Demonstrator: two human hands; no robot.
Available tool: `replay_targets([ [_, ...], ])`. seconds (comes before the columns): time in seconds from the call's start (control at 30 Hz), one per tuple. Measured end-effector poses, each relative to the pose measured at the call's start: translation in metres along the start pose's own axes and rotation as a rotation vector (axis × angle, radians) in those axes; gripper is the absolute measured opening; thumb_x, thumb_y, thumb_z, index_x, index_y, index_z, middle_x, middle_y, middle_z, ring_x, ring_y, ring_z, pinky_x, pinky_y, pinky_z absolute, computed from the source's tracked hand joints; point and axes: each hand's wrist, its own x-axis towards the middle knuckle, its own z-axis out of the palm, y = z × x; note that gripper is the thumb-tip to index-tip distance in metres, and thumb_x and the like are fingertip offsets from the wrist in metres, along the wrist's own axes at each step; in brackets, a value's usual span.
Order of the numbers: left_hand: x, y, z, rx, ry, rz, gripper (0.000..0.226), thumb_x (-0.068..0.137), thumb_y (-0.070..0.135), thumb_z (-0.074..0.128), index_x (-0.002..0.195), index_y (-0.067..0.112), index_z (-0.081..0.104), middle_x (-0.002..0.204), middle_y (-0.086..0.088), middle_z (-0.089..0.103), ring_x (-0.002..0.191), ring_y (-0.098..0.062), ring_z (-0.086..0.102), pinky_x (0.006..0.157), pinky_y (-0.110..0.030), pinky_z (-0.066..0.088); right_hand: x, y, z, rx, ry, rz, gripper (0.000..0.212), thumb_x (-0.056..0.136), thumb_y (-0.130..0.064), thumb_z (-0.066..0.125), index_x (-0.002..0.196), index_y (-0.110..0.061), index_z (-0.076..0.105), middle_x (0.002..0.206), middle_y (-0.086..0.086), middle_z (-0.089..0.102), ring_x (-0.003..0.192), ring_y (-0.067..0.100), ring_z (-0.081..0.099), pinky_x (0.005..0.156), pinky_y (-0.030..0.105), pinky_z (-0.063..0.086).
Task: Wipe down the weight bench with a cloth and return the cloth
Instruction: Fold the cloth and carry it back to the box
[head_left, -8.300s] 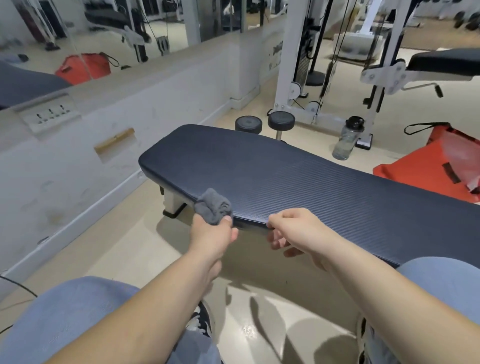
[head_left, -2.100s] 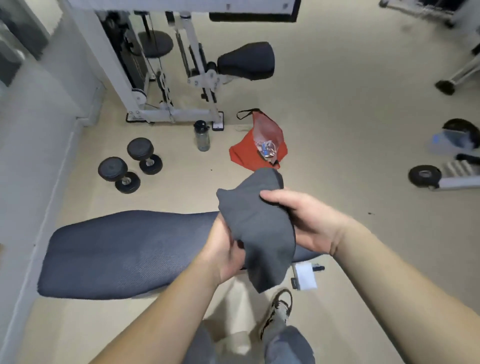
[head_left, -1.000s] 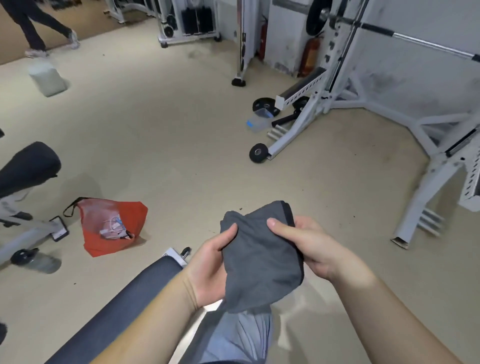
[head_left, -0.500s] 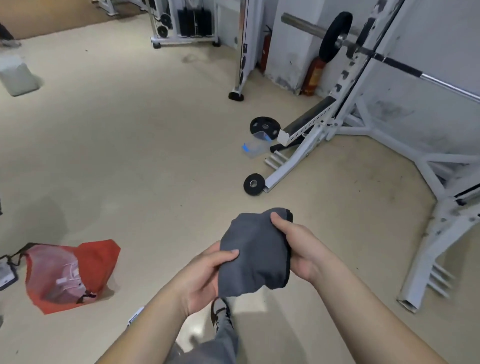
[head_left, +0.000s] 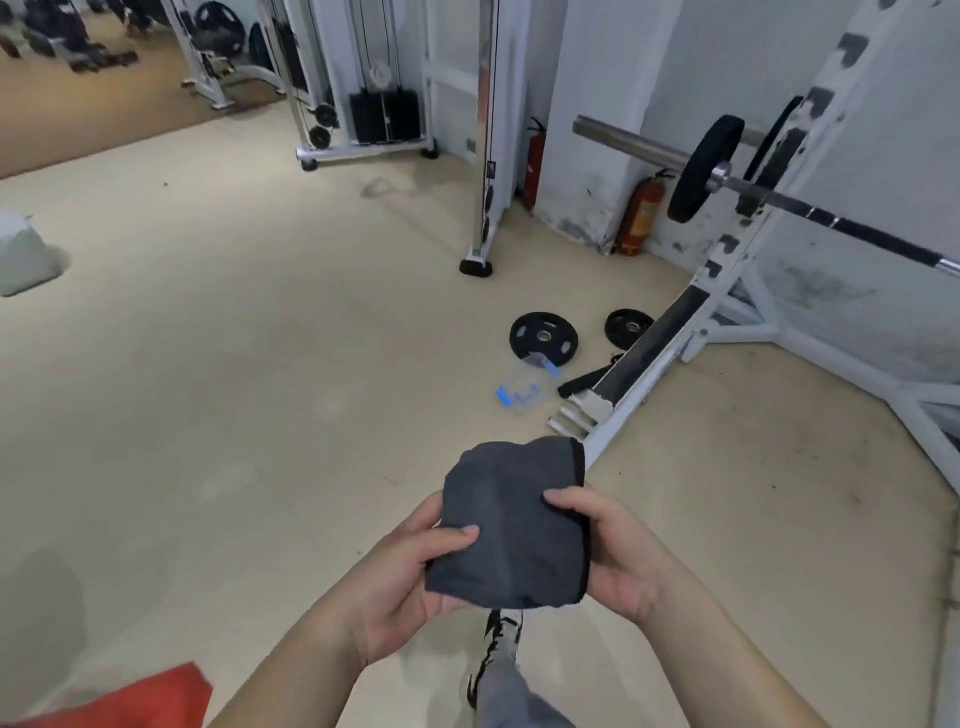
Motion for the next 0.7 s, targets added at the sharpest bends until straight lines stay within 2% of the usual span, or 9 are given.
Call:
replay_targets([
  [0.07,0.045,0.036,-0.008,0.035,0.016,-0.013,0.041,0.097,0.012,0.059,0.134,0.029,0.064,0.134,-0.004,0.068,0.124,-0.030,0.065,0.101,-0.052,0.053,0.046,-0.035,0.001,-0.027,-0.024,-0.038,0.049,0.094,-0.007,0.062,0.140,-0.020,0.059,0.135,0.013,0.068,0.125,0.034,0.065,0.103,0.051,0.052],
  [0.17,0.112,0.089,-0.027,0.085,0.127,-0.047,0.031,0.097,0.017,0.060,0.126,0.024,0.070,0.127,-0.006,0.072,0.118,-0.029,0.069,0.104,-0.054,0.051,0.109,-0.094,0.010,-0.084,-0.045,-0.067,0.049,0.097,-0.001,0.058,0.140,-0.026,0.057,0.134,0.009,0.070,0.123,0.032,0.067,0.098,0.049,0.055],
  [0.3,0.179,0.139,-0.057,0.180,0.347,-0.100,0.026,0.098,0.019,0.060,0.121,0.016,0.071,0.115,-0.013,0.076,0.107,-0.033,0.072,0.097,-0.051,0.057,0.171,-0.161,0.024,-0.158,0.035,-0.083,0.041,0.097,-0.005,0.062,0.130,-0.029,0.063,0.126,0.006,0.074,0.116,0.032,0.071,0.101,0.056,0.054],
  [0.33,0.195,0.154,-0.063,0.187,0.374,-0.116,0.025,0.097,0.019,0.061,0.120,0.015,0.070,0.113,-0.012,0.076,0.106,-0.033,0.073,0.096,-0.050,0.058,0.188,-0.178,0.027,-0.168,0.069,-0.082,0.037,0.098,-0.007,0.063,0.128,-0.027,0.065,0.124,0.008,0.075,0.113,0.032,0.072,0.098,0.055,0.057],
  [0.4,0.230,0.183,-0.075,0.220,0.373,-0.137,0.025,0.093,0.016,0.066,0.117,0.014,0.072,0.113,-0.011,0.076,0.105,-0.032,0.073,0.094,-0.050,0.059,0.220,-0.207,0.035,-0.190,0.128,-0.076,0.032,0.098,-0.011,0.064,0.126,-0.025,0.066,0.117,0.011,0.075,0.100,0.031,0.073,0.082,0.043,0.063],
  [0.47,0.268,0.212,-0.086,0.257,0.351,-0.144,0.023,0.091,0.016,0.069,0.113,0.015,0.074,0.112,-0.010,0.076,0.105,-0.031,0.073,0.091,-0.048,0.060,0.252,-0.230,0.041,-0.167,0.190,-0.066,0.026,0.100,-0.016,0.065,0.125,-0.024,0.067,0.112,0.012,0.074,0.092,0.028,0.071,0.071,0.036,0.061],
  [0.5,0.290,0.224,-0.092,0.280,0.341,-0.147,0.022,0.091,0.018,0.070,0.112,0.015,0.074,0.112,-0.009,0.077,0.103,-0.030,0.074,0.090,-0.046,0.061,0.269,-0.239,0.043,-0.138,0.220,-0.064,0.025,0.100,-0.018,0.065,0.125,-0.023,0.067,0.114,0.013,0.074,0.094,0.029,0.072,0.074,0.038,0.062],
  [0.6,0.358,0.262,-0.113,0.364,0.267,-0.191,0.027,0.093,0.032,0.069,0.112,0.013,0.072,0.112,-0.010,0.076,0.098,-0.024,0.074,0.088,-0.039,0.061,0.317,-0.263,0.048,-0.006,0.231,-0.065,0.029,0.100,-0.017,0.062,0.129,-0.020,0.066,0.125,0.016,0.073,0.116,0.036,0.069,0.101,0.052,0.055],
  [0.7,0.422,0.309,-0.131,0.318,0.072,-0.281,0.037,0.095,0.037,0.065,0.116,0.008,0.073,0.114,-0.011,0.075,0.099,-0.025,0.071,0.090,-0.039,0.056,0.359,-0.288,0.064,0.155,0.190,-0.086,0.039,0.092,-0.010,0.057,0.130,-0.013,0.066,0.131,0.019,0.070,0.124,0.041,0.064,0.111,0.062,0.043],
])
